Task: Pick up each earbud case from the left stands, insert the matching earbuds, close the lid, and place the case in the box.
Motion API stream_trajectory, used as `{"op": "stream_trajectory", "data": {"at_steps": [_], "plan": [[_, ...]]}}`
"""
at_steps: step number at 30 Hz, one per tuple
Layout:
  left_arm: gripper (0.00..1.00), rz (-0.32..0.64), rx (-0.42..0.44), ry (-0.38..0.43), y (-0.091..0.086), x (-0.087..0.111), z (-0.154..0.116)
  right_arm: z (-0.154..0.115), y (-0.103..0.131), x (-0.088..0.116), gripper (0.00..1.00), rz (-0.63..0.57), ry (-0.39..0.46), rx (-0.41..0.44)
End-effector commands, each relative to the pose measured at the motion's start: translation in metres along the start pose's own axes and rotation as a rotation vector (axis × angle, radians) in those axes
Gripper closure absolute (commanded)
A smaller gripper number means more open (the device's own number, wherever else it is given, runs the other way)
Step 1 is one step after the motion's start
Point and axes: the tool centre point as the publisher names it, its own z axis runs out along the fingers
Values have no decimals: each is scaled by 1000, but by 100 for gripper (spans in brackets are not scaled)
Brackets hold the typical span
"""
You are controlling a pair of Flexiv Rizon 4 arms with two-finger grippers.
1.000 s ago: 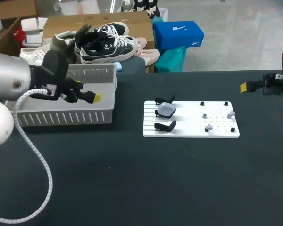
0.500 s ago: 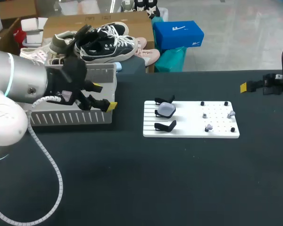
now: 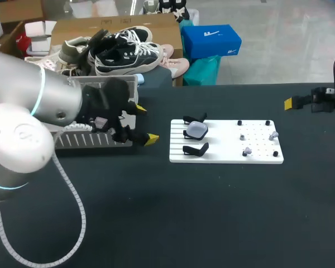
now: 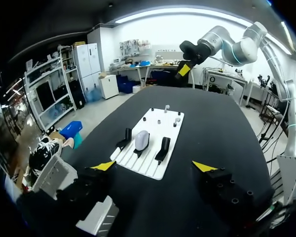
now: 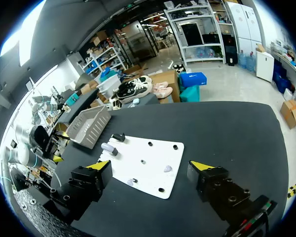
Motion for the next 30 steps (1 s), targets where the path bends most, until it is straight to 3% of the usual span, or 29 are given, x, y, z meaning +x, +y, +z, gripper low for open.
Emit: {"op": "stream_trajectory", "data": {"at_steps": [1,13,30], "plan": [[0,27,27,11,4,-7,19,0,-1,0,0,-1,1,-2],[0,117,72,1,2,-8,54,0,-1,0,0,-1,1,-2],[0,126,112,-31,12,-6,90,0,-1,0,0,-1,1,-2]]}}
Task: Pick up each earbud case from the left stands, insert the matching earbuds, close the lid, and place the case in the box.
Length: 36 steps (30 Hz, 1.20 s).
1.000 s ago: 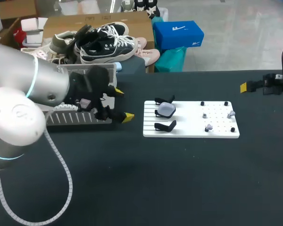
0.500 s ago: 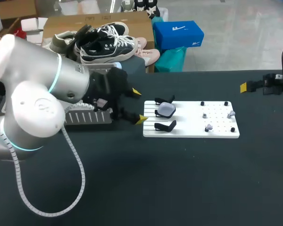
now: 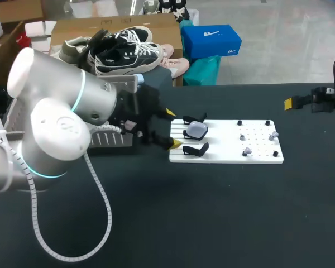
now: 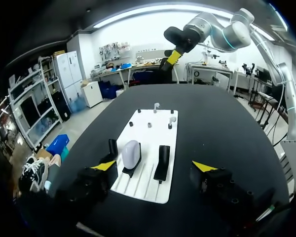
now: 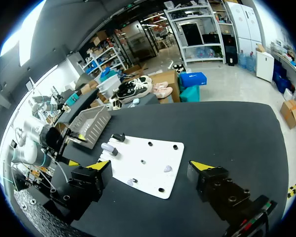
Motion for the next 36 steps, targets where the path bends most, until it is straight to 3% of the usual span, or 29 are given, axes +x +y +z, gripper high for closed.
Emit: {"op": "stream_trajectory", "data": {"at_steps": [1,15,36], "plan": [[0,1,9,-14,11,2,13,0,-1,0,0,-1,1,-2],[0,-44,33,-68,41,7,26,0,-1,0,0,-1,1,-2],[0,-53,66,-93,51,13,63,0,-1,0,0,-1,1,-2]]}}
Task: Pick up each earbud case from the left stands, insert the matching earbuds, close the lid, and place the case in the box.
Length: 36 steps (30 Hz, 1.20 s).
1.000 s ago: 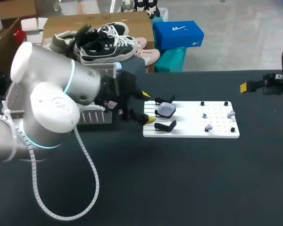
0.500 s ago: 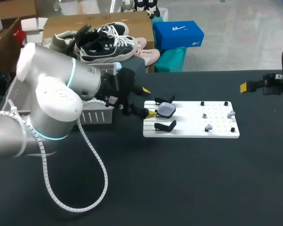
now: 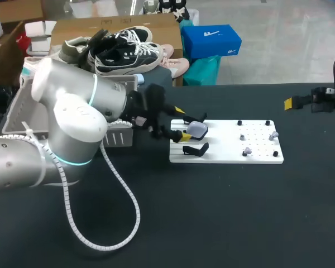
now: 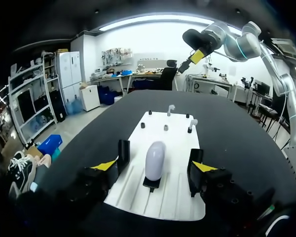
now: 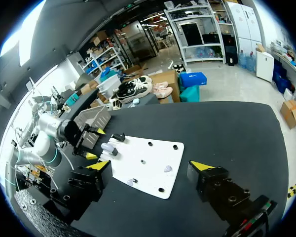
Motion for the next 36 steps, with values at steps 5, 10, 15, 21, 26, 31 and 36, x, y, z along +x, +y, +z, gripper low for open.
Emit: {"op": "stream_trajectory", "data": {"at_steps": [5,10,15,21,26,31,36], "plan": [[0,14,23,11,4,-1,12,0,-1,0,0,-1,1,-2],[0,17,31,14,2,1,18,0,-1,0,0,-1,1,-2],[0,17,50,23,2,5,22,0,-1,0,0,-1,1,-2],[0,0,129,20,3,5,22,0,-1,0,0,-1,1,-2],[0,3,154,12,3,4,21,0,-1,0,0,-1,1,-2],[0,3,178,7,0,5,20,0,-1,0,0,-1,1,-2],[0,0,184,6,-1,6,21,0,-1,0,0,-1,1,-2]]}}
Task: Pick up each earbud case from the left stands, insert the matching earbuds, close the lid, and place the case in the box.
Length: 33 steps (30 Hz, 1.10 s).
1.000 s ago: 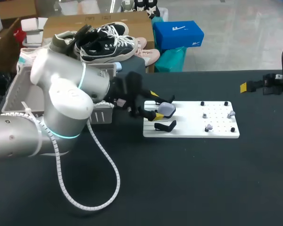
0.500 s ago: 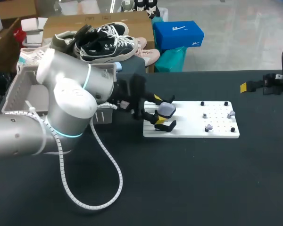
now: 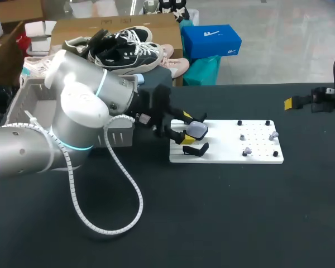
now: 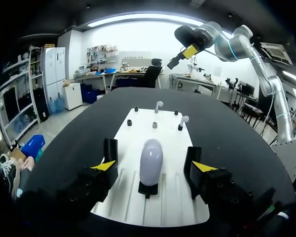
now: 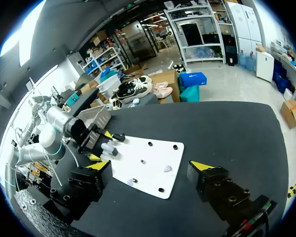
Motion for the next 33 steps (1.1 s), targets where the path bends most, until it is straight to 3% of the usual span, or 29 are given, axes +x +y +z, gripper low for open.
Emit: {"op": "stream_trajectory", "data": {"at_steps": [1,28,31,33], "plan": [[0,2,6,3,4,2,3,0,-1,0,0,-1,1,-2],[3,1,-24,6,3,5,7,0,-1,0,0,-1,1,-2],[10,-2,-25,7,4,5,8,0,-1,0,0,-1,1,-2],[46,0,-25,7,4,5,8,0,-1,0,0,-1,1,-2]]}}
